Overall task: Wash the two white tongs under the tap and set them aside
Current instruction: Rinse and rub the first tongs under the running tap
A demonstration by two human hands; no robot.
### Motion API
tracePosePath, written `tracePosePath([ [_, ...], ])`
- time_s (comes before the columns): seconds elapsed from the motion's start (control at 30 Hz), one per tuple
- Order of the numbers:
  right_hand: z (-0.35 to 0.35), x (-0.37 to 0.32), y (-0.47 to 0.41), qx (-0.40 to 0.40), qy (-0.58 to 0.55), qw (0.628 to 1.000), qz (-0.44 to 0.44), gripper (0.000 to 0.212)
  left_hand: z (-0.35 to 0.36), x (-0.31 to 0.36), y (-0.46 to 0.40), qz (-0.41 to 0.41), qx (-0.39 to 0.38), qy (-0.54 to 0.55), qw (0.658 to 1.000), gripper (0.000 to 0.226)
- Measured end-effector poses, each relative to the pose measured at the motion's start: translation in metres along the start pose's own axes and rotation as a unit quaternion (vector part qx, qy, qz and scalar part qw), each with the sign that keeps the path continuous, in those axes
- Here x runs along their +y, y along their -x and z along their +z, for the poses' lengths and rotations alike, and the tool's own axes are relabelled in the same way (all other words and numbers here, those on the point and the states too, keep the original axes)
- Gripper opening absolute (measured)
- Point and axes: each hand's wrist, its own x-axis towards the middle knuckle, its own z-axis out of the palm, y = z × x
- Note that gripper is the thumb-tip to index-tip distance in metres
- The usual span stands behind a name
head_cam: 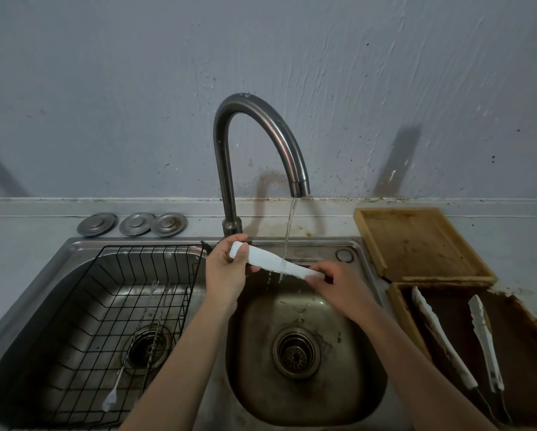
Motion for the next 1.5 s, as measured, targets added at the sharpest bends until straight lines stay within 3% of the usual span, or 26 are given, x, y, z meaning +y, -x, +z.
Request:
tracePosePath([
  [0.2,0.003,-0.015,0.002,0.059,0.041,0.997,0.042,0.021,-0.003,-0.007,-0.004,-0.091,0.002,0.088,0.992,0.027],
  [0.4,0.000,-0.038,-0.003,0.064,0.155,0.986,-0.011,0.022,-0.013,-0.026,-0.006,-0.223,0.062,0.141,0.962,0.026],
  [0.57,0.001,-0.051,-0.006,0.064,0.171,0.983,-0.037,0.023,-0.021,-0.037,-0.004,-0.261,0.061,0.123,0.955,0.027],
  [0.73,-0.003,-0.055,-0.007,0.055,0.144,0.988,-0.030,0.023,-0.020,-0.040,-0.002,-0.339,0.025,0.154,0.928,0.065],
  [0.83,-0.008,-0.056,-0.007,0.044,0.123,0.991,-0.020,0.023,-0.015,-0.043,0.001,-0.416,0.012,0.237,0.878,0.108],
  [0.9,-0.010,-0.055,-0.006,0.039,0.116,0.992,-0.014,0.023,-0.009,-0.045,0.005,-0.433,-0.022,0.297,0.851,0.119],
  [1.0,-0.012,-0.051,-0.004,0.029,0.097,0.995,-0.009,0.025,-0.002,-0.047,0.004,-0.407,-0.054,0.375,0.831,0.106],
  [1.07,-0.015,-0.047,-0.002,0.026,0.080,0.996,-0.010,0.026,-0.001,-0.045,0.002,-0.390,-0.029,0.404,0.827,0.101],
  [1.13,-0.018,-0.042,-0.002,0.025,0.067,0.997,-0.012,0.026,-0.001,-0.041,-0.001,-0.375,0.004,0.406,0.833,0.093],
  [1.27,-0.018,-0.029,0.000,0.027,0.083,0.996,-0.025,0.031,-0.001,-0.035,-0.006,-0.354,0.024,0.345,0.869,0.053],
  [1.33,-0.014,-0.022,0.002,0.047,0.156,0.985,-0.053,0.036,0.000,-0.033,-0.007,-0.340,0.037,0.310,0.887,0.035],
  [1.43,-0.002,-0.016,0.004,0.042,0.352,0.929,-0.107,0.051,0.004,-0.030,-0.007,-0.319,0.037,0.257,0.912,0.010],
  [1.5,0.008,-0.017,0.003,0.004,0.403,0.910,-0.099,0.061,0.009,-0.028,-0.005,-0.301,0.033,0.216,0.928,0.009],
])
